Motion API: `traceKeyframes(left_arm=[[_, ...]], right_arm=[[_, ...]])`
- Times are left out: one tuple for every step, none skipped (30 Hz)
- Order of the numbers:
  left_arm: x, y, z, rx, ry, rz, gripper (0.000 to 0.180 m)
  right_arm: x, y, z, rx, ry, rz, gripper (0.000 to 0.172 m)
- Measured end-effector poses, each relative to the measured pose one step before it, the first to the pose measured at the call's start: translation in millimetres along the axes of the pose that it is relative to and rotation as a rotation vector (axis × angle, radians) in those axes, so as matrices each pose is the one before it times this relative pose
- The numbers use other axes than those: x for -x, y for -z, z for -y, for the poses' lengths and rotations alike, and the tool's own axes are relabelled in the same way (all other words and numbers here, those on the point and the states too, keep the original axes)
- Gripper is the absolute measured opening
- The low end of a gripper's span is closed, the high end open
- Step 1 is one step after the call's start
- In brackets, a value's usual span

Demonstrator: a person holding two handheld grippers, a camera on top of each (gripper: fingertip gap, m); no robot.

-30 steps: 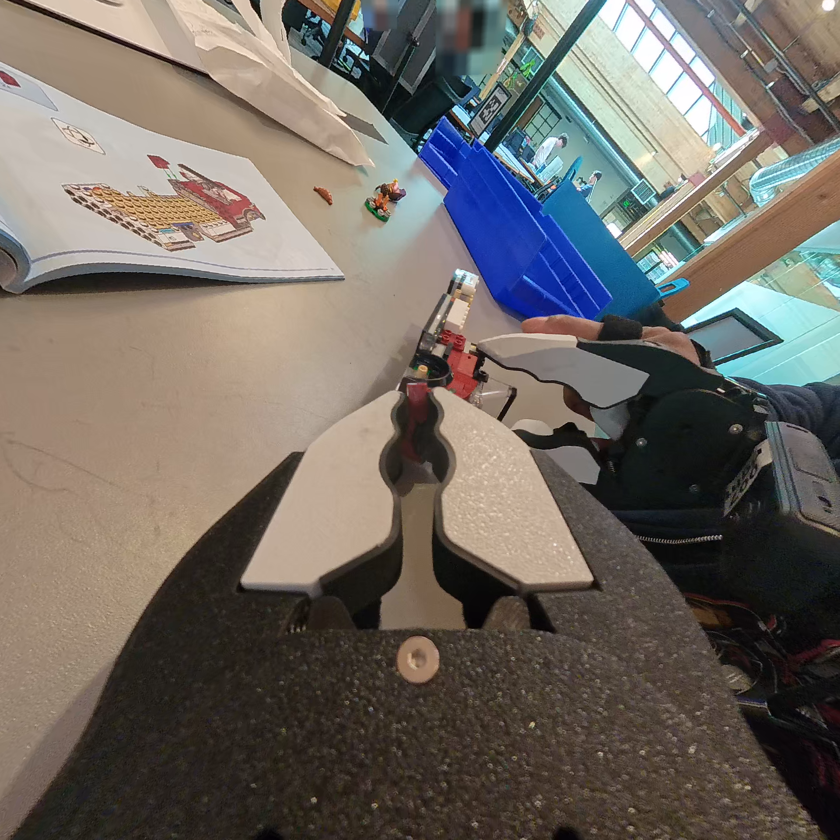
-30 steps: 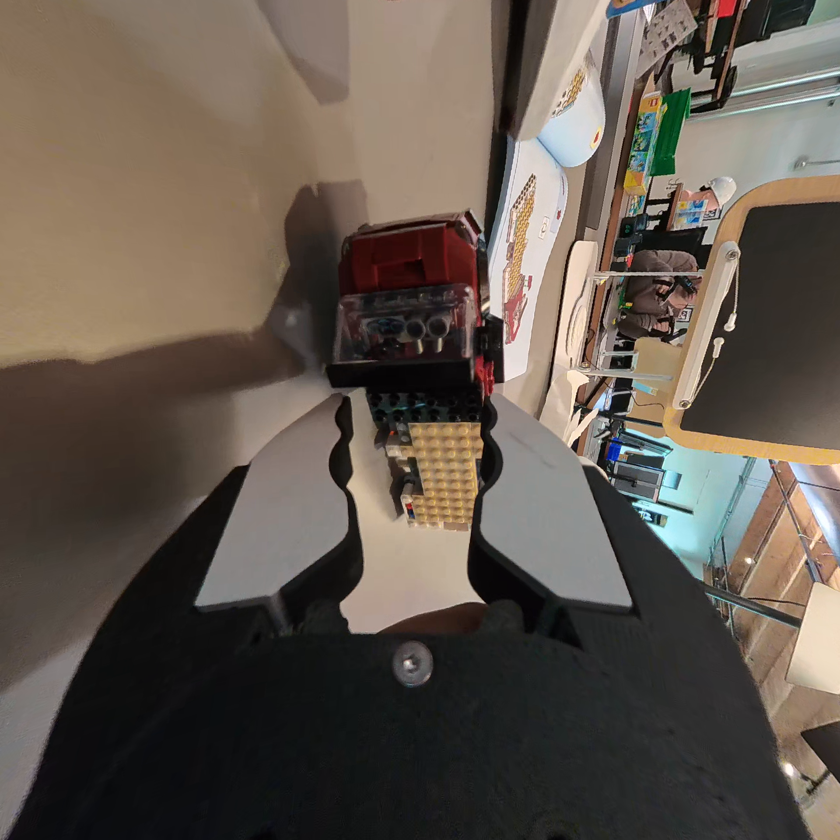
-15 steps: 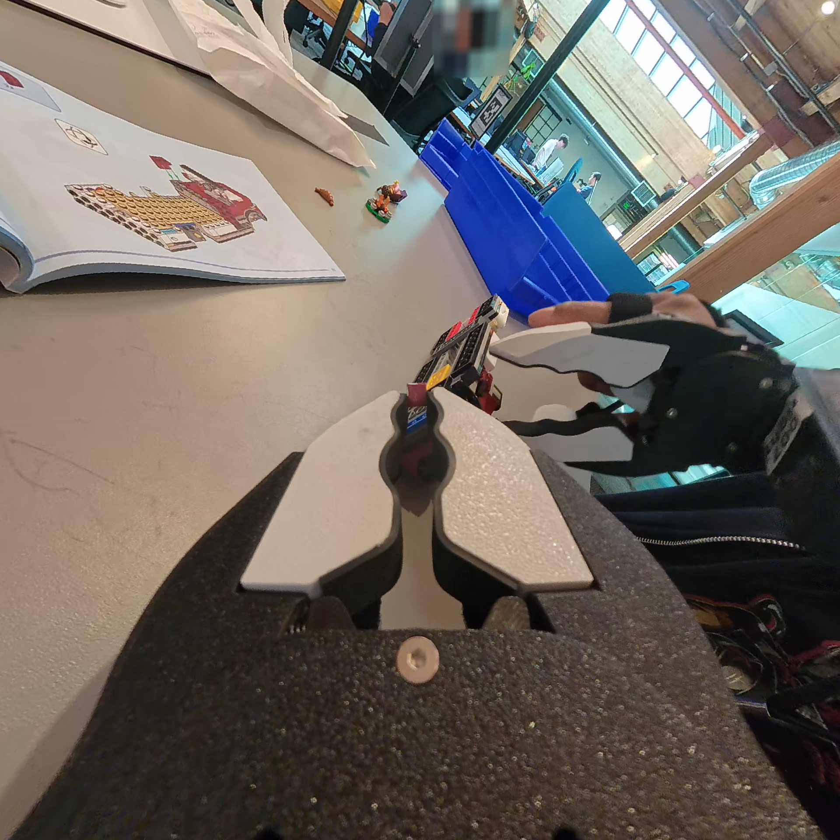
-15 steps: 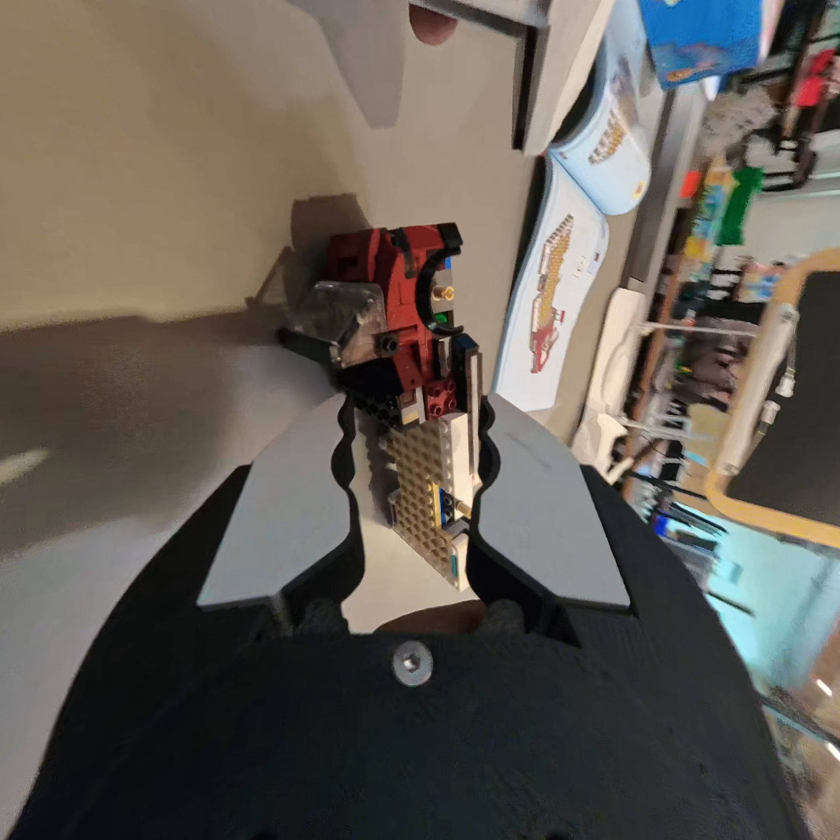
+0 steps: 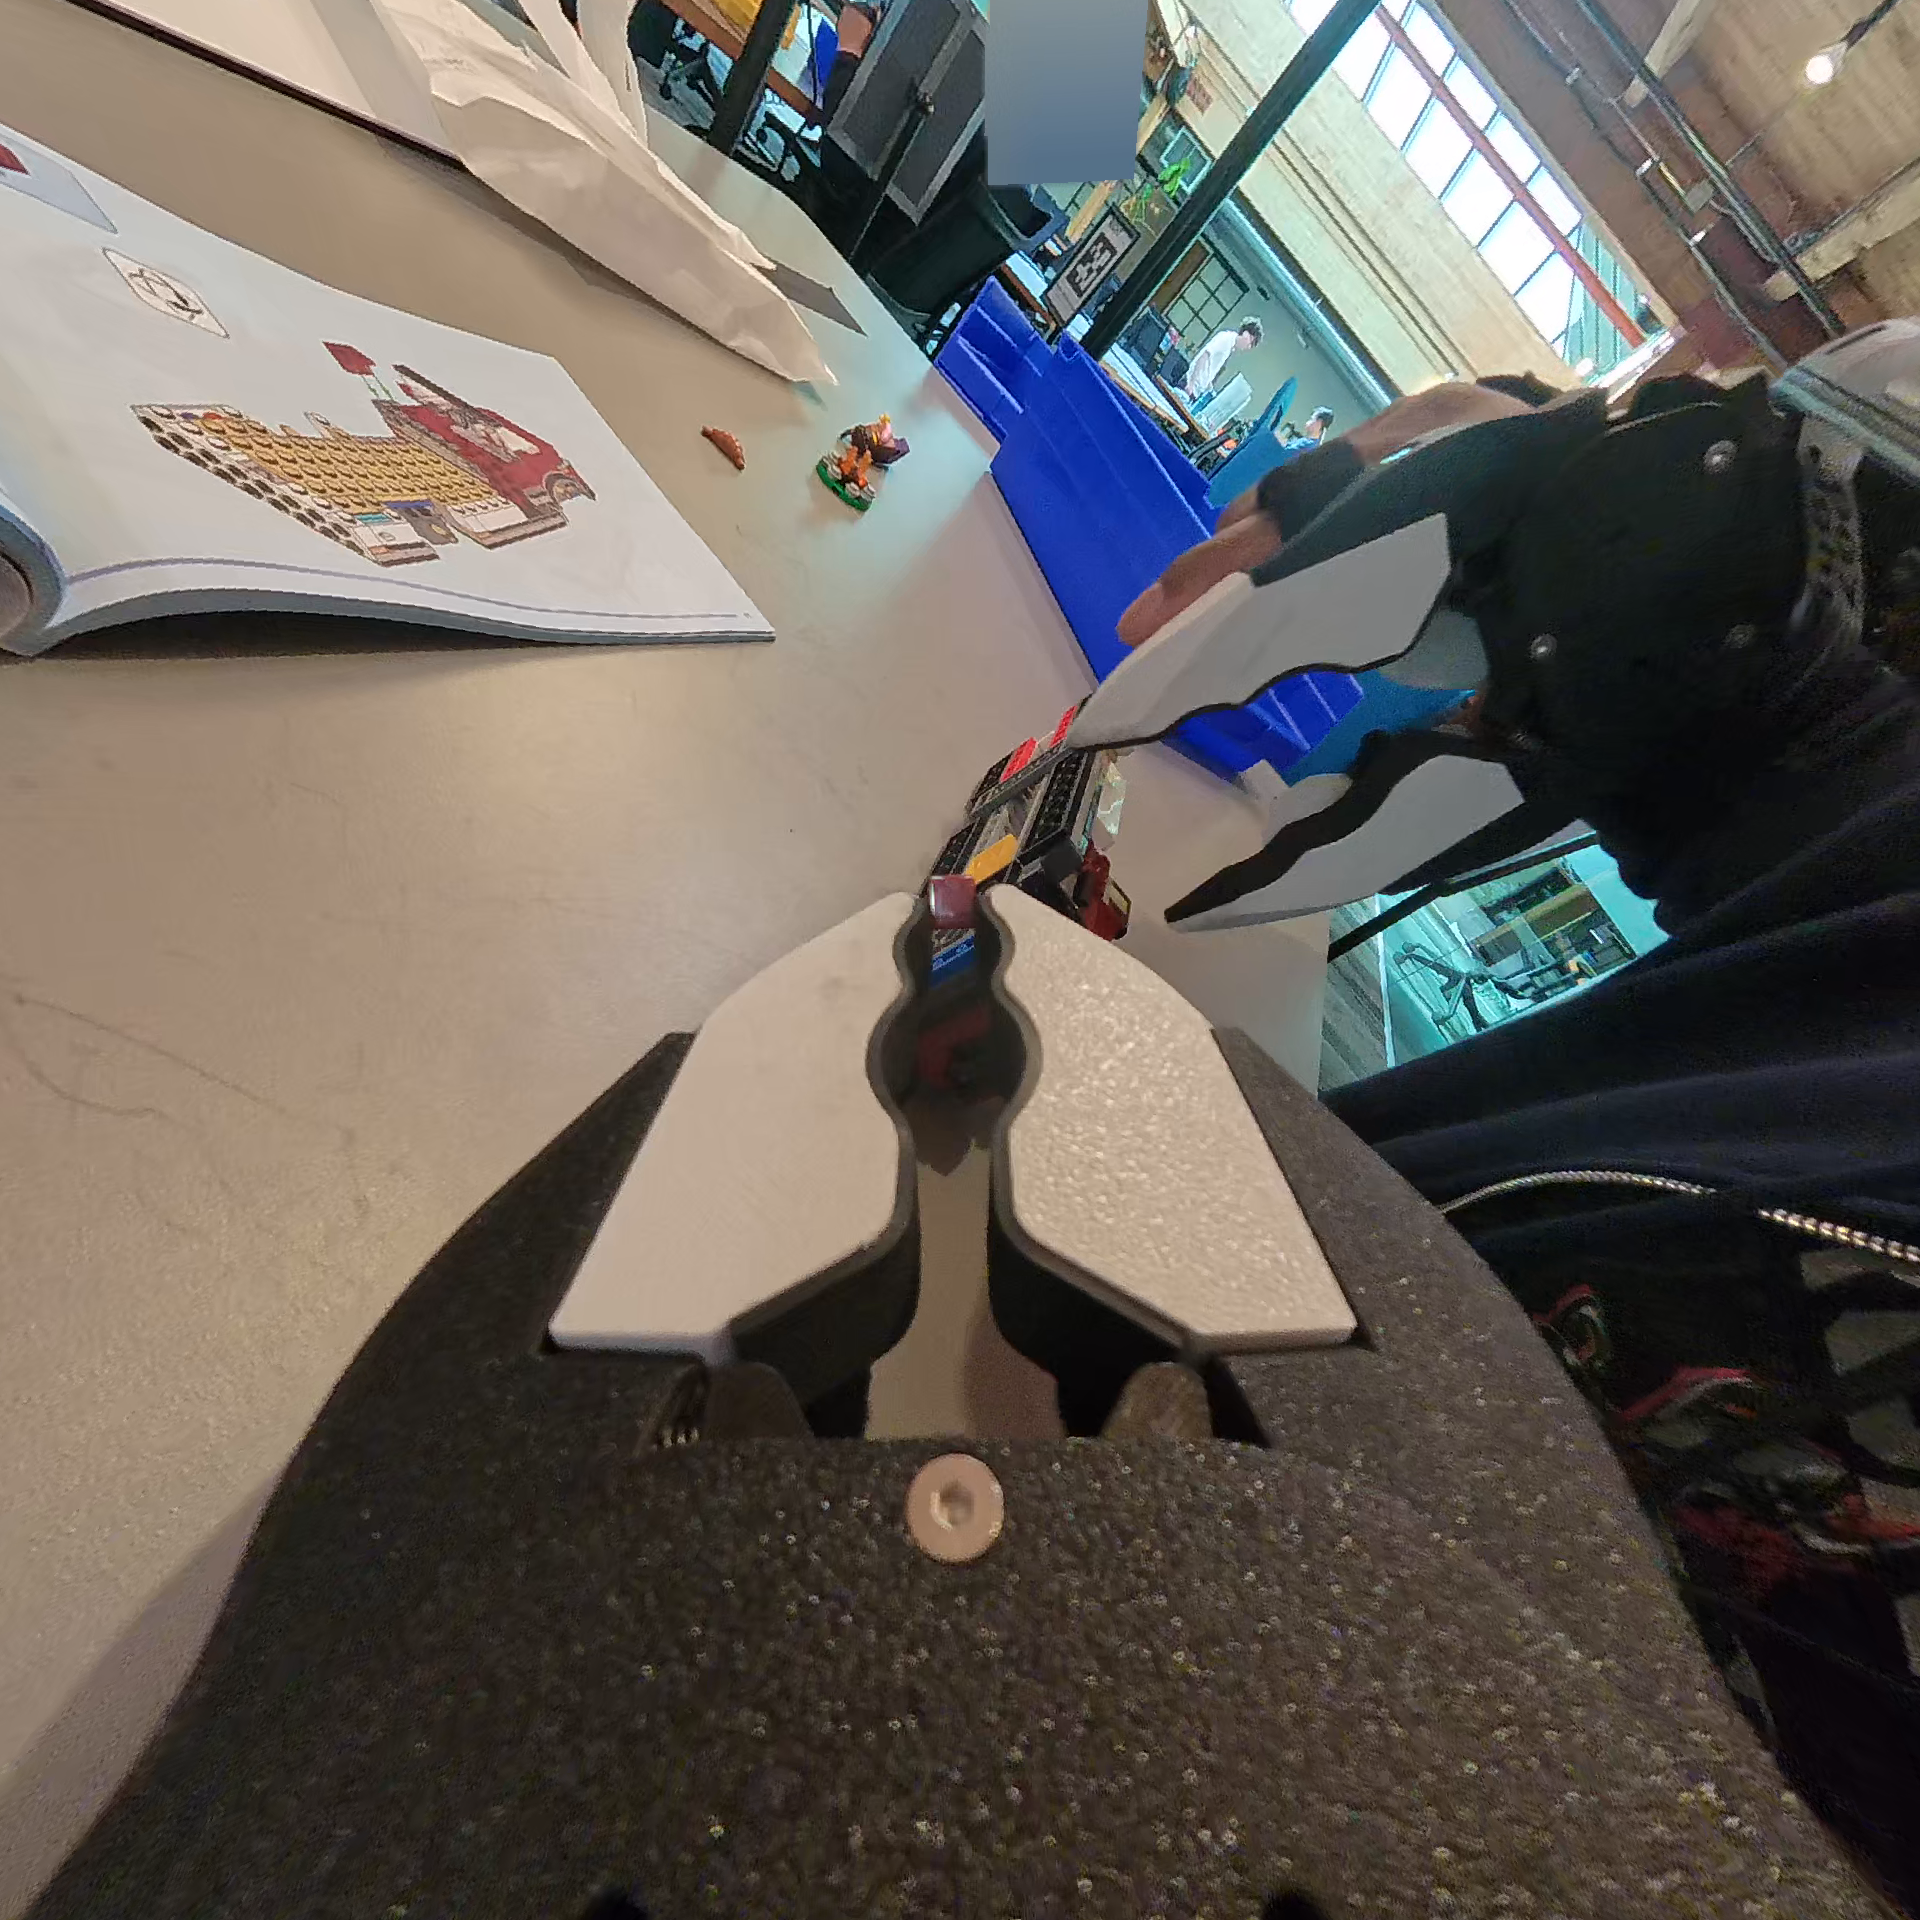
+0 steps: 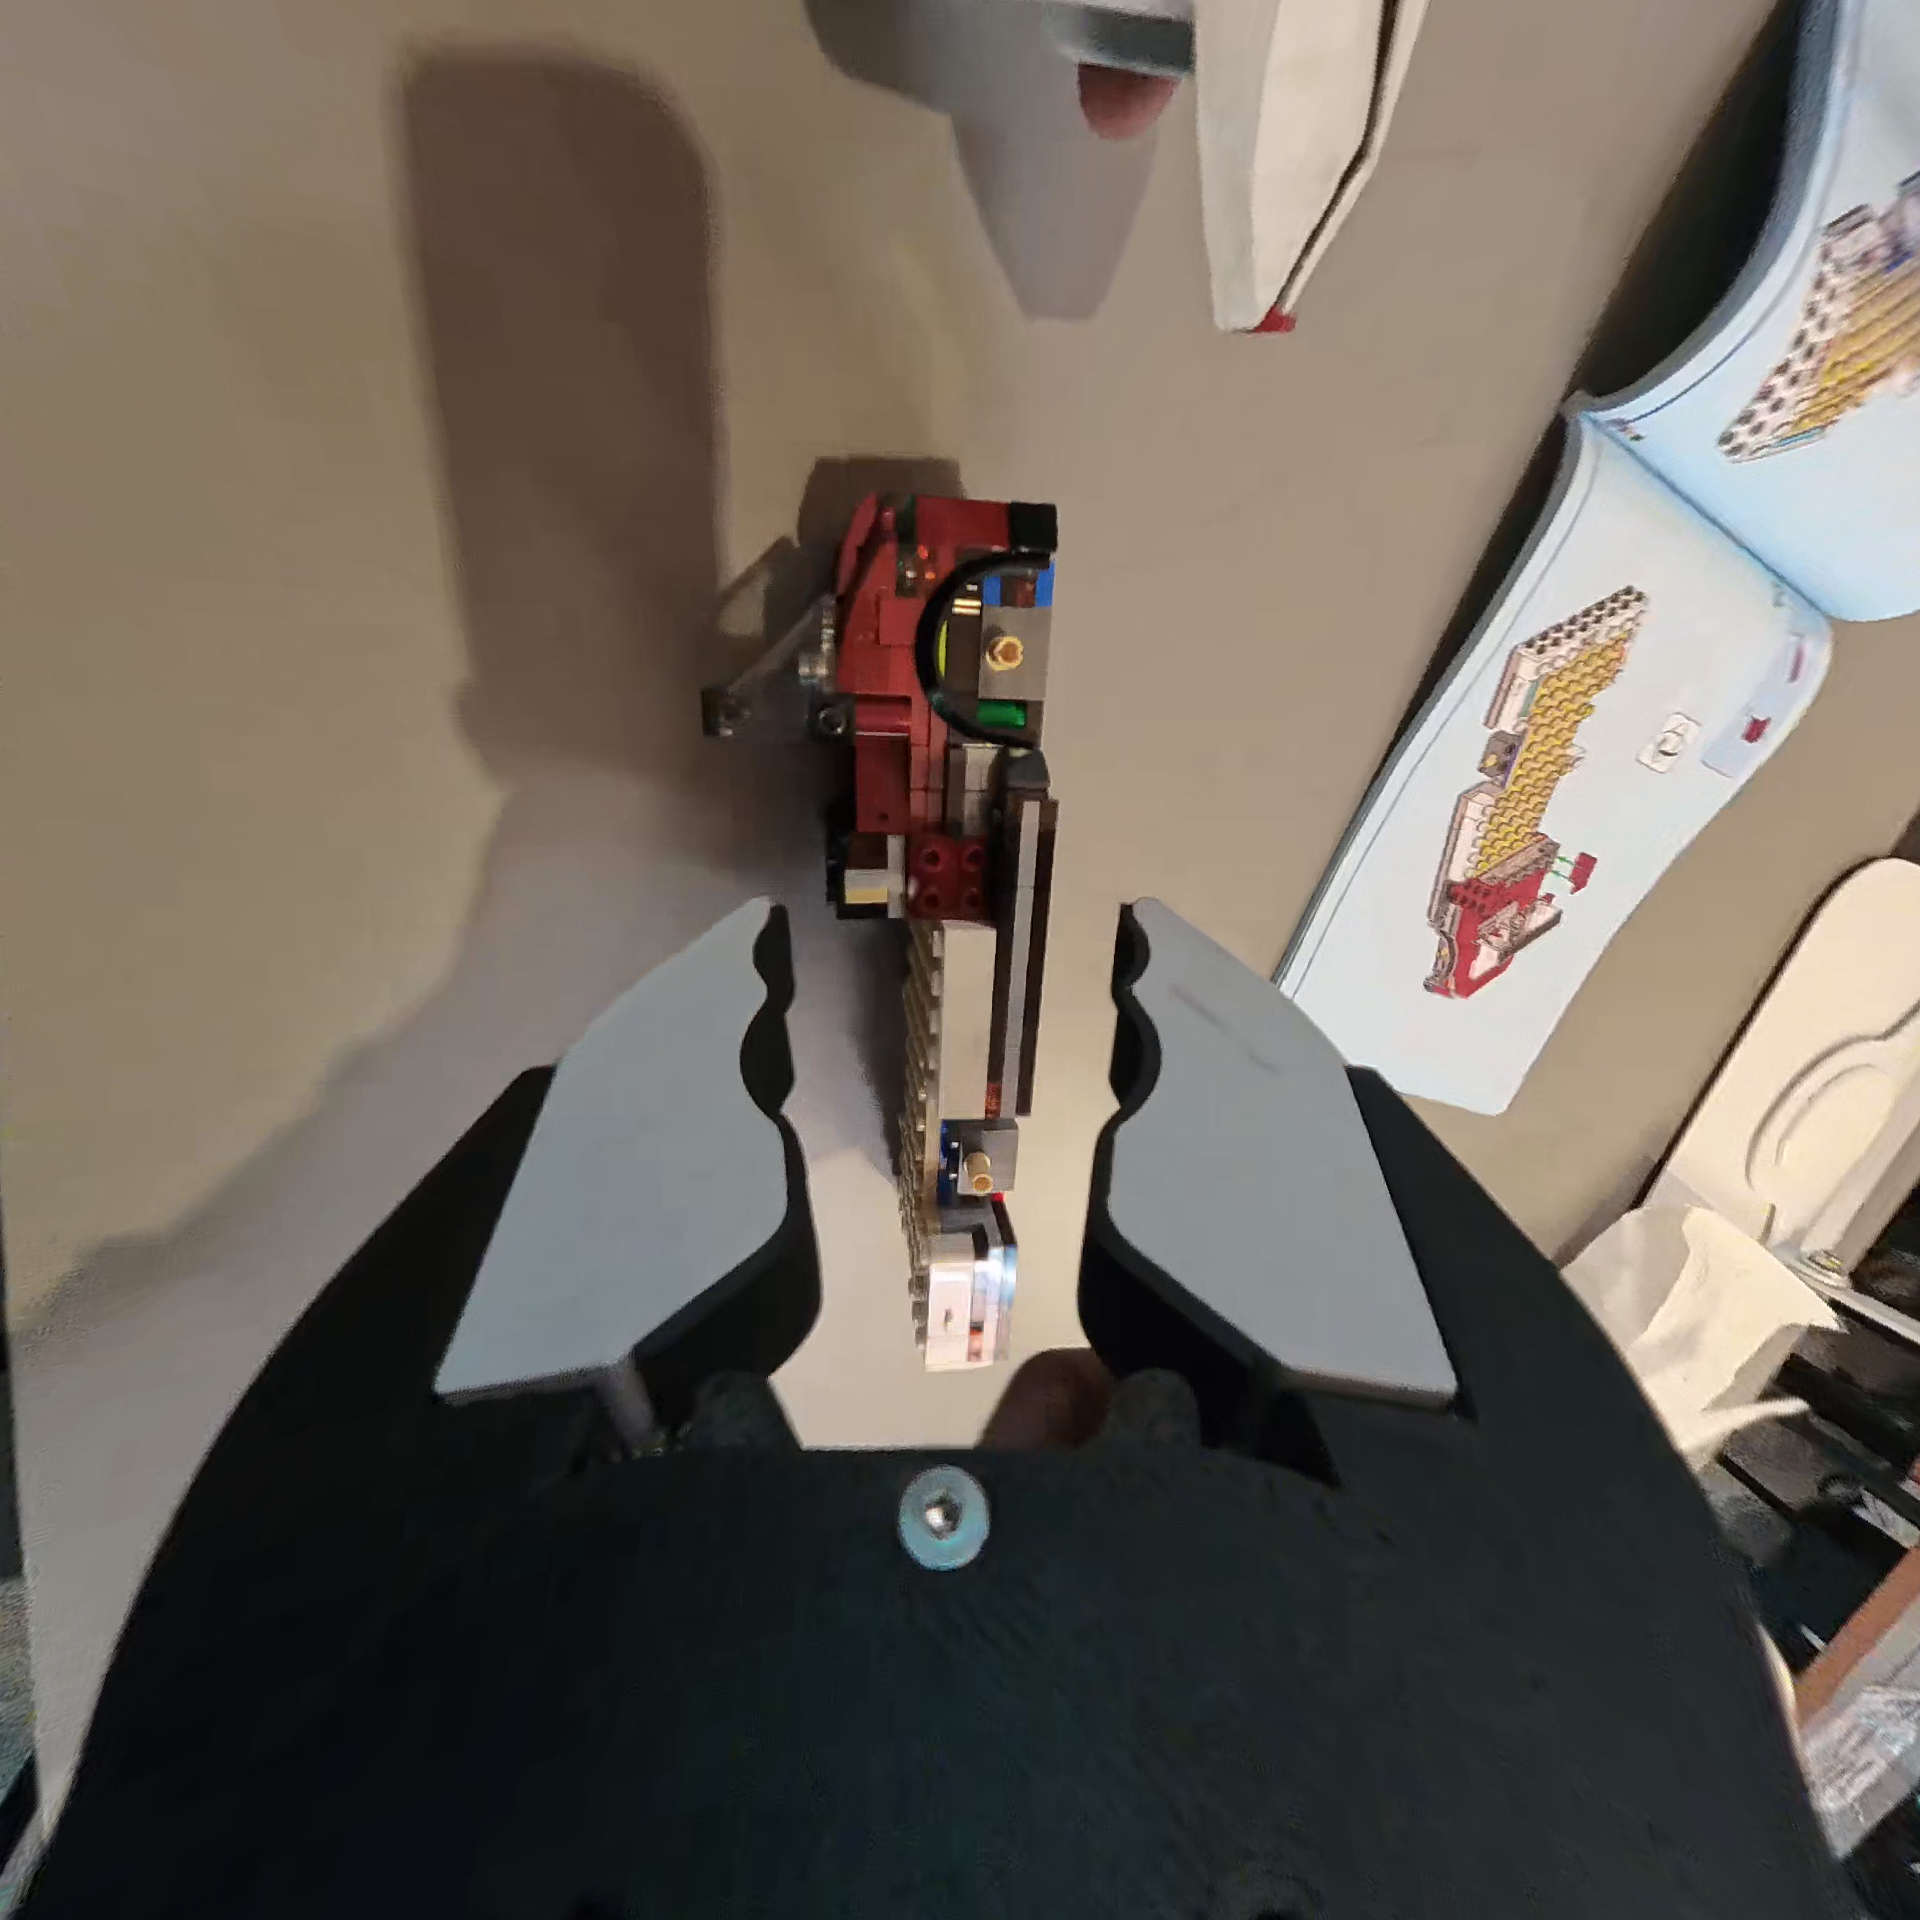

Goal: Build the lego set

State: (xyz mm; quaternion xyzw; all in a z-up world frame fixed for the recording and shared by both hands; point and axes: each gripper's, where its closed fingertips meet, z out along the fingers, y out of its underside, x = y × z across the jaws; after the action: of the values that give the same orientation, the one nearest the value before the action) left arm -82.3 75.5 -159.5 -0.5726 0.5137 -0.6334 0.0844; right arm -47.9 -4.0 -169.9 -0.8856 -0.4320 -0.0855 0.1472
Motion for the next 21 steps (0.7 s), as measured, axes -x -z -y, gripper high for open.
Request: traceKeyframes(left_arm=[[0.24,-0.21,0.03,0.0029,0.0009,-0.0015,0.007],[0.42,0.10,0.31,0.0012,0.0008,-0.0006,0.007],[0.56,0.12,0.63,-0.0007,0.0008,0.0008,0.007],[0.69,0.37,0.70,-0.0015,0.0019,0.0008,0.007],[0.30,0.37,0.54,-0.0015,0.0030,-0.0013,0.007],[0.03,0.21,0.54,-0.0013,0.0038,-0.0039,0.007],[-0.44,0.18,0.11,0.0002,0.0034,-0.0054,0.007],[-0.21,0.01,0.02,0.0006,0.0018,-0.0037,0.007],[-0.39,0.09,0.00,0.0004,0.0007,-0.0031,0.007],[-0.42,0.14,0.00,0.0000,0.0006,-0.0031,0.007],[-0.54,0.10,0.07,-0.0005,0.0012,-0.0038,0.007],[-0.68,0.06,-0.06,-0.0007,0.0019,-0.0055,0.007],[-0.72,0.13,-0.10,-0.0008,0.0022,-0.0053,0.007],[-0.47,0.26,0.03,-0.0012,0.0015,-0.0035,0.007],[-0.26,0.28,0.19,-0.0022,0.0007,-0.0015,0.007],[-0.12,0.44,0.29,-0.0026,0.0009,-0.0011,0.007],[-0.11,0.26,0.19,-0.0020,0.0013,-0.0014,0.007],[-0.04,0.18,0.07,-0.0011,0.0011,-0.0007,0.007],[-0.15,0.14,-0.06,-0.0003,0.0001,-0.0005,0.007],[-0.22,-0.02,-0.07,0.0000,-0.0008,-0.0003,0.007],[-0.07,0.04,-0.12,0.0002,-0.0004,0.0000,0.007]], right_arm=[[0.02,-2.30,1.17,-0.0080,-0.0096,0.0182,0.062],[-0.24,-2.02,2.11,-0.0124,-0.0170,0.0194,0.064],[0.11,-1.76,2.71,-0.0146,-0.0153,0.0206,0.064],[-0.72,-1.87,2.47,-0.0128,-0.0076,0.0135,0.064],[-1.34,-2.05,2.16,-0.0107,-0.0004,0.0067,0.065],[-0.79,-2.20,1.55,-0.0069,0.0021,0.0094,0.064],[1.15,-2.21,-0.04,0.0026,-0.0008,0.0217,0.060],[0.94,-2.78,-0.58,0.0075,-0.0003,0.0204,0.061],[0.51,-2.70,-0.39,0.0057,0.0022,0.0158,0.061],[-0.13,-2.39,0.16,0.0024,0.0041,0.0101,0.062],[-0.05,-1.88,0.10,0.0041,0.0029,0.0101,0.062],[0.32,-1.52,-0.62,0.0107,0.0029,0.0132,0.063],[0.36,-1.05,-0.58,0.0105,0.0039,0.0112,0.064],[0.14,-0.78,-0.27,0.0081,0.0039,0.0077,0.064],[0.07,-0.92,-0.01,0.0058,0.0025,0.0059,0.064],[0.28,-1.00,-0.10,0.0057,0.0004,0.0069,0.063],[0.53,-1.29,-0.30,0.0065,0.0002,0.0058,0.063],[0.23,-1.34,-0.73,0.0077,0.0007,0.0024,0.062],[0.38,-1.52,-0.89,0.0072,-0.0002,0.0022,0.061],[0.07,-1.41,-0.80,0.0061,-0.0041,0.0005,0.060],[-0.14,-1.45,-0.88,0.0074,-0.0072,-0.0007,0.058]])
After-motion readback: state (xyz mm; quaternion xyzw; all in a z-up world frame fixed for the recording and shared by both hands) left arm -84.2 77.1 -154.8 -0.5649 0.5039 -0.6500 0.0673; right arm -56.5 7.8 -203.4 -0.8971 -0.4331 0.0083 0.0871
